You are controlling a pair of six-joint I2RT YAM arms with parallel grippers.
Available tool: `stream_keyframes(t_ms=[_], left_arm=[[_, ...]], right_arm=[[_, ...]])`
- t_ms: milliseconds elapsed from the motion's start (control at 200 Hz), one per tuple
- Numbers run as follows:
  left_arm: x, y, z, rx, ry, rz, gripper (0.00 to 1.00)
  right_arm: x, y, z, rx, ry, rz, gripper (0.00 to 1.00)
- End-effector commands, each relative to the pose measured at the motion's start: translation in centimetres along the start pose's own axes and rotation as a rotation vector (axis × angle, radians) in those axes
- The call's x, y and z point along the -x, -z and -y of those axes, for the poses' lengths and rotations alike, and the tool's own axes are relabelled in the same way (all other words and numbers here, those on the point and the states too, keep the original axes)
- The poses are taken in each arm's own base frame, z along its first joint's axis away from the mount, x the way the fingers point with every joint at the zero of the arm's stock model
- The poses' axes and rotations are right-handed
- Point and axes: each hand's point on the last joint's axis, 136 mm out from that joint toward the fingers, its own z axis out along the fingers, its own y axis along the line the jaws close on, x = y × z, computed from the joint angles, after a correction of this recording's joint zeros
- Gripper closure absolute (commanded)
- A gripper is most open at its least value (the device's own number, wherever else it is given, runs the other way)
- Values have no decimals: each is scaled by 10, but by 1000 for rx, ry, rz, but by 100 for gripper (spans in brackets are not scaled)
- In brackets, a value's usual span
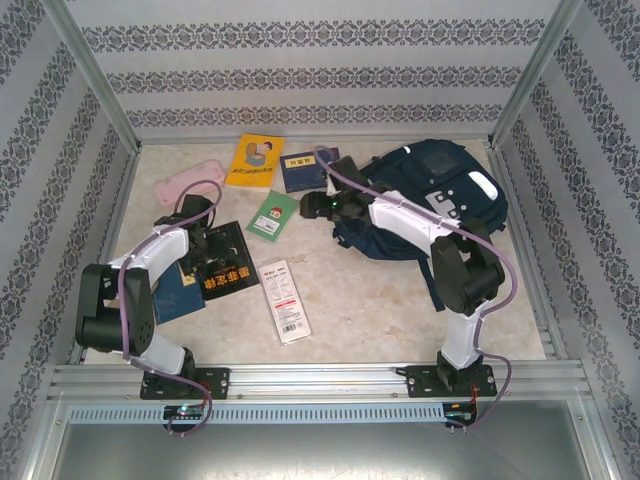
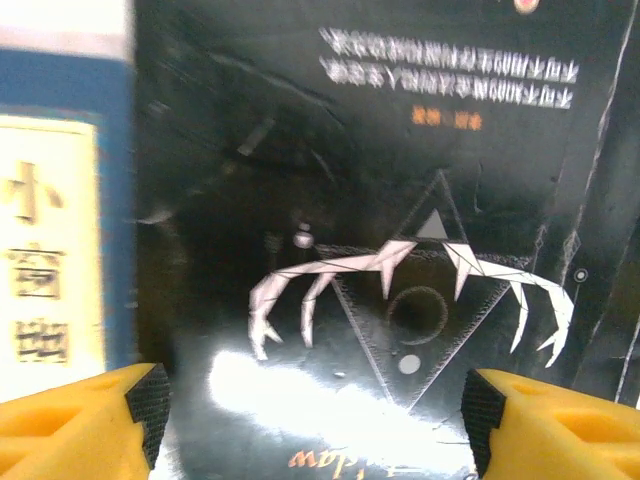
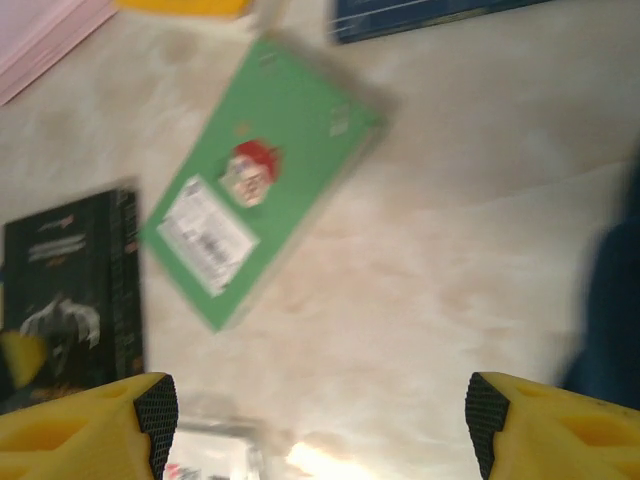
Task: Pack the student bag
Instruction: Move the book to the center of the table, then pick up the book from the center of the table.
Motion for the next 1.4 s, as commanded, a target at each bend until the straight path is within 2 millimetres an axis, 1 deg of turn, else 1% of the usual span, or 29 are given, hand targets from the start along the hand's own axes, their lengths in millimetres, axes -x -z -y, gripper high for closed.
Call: stream_keyframes(t_ms=[0,80,160,285,395,500,594,624,659,719,789,869,979,1029,1094,1169,1239,1294,1394], left_arm=[[-16,-17,20,-129,38,-77,24],[-25,-24,35,-186,38,-109,25],[-32,-26,51,-199,-6,-122,25],[-39,-26,76,-228,-64,-137,25],[-35,-15,81,-199,-88,-105,25],[-27,1,73,-168,-87,-55,24],[-23,13,63,-134,-96,-26,24],[-23,15,59,-126,-97,-21,25],[-23,15,53,-109,-92,-16,29],[-23,12,40,-83,-70,-16,37],[-27,5,33,-80,-48,-33,44],[-33,-4,34,-93,-47,-59,50],[-41,-16,37,-111,-36,-99,57],[-43,-20,36,-110,-31,-104,58],[-45,-24,34,-102,-30,-113,58],[-48,-29,33,-99,-30,-127,65],[-50,-32,32,-95,-29,-137,68],[-51,-33,33,-100,-27,-141,74],[-53,-35,35,-109,-24,-147,76]], right_arm=[[-10,-13,-42,93,39,-3,22],[-20,-23,-56,131,30,-36,22],[-28,-31,-60,119,18,-56,23],[-39,-39,-57,88,15,-68,23],[-47,-49,-49,68,-6,-96,27],[-51,-58,-44,54,-23,-115,30],[-53,-67,-46,60,-14,-125,35],[-53,-70,-48,64,-13,-128,37],[-54,-74,-50,72,-11,-135,40],[-54,-82,-49,65,-4,-141,43],[-55,-89,-43,36,5,-141,43],[-53,-94,-38,13,25,-137,42],[-53,-101,-32,-19,57,-150,41],[-53,-103,-29,-32,66,-156,41],[-58,-109,-27,-26,66,-181,40],[-68,-117,-26,-17,63,-219,40],[-77,-123,-30,1,63,-245,40],[-87,-127,-36,34,53,-282,40],[-103,-131,-55,122,23,-342,41]])
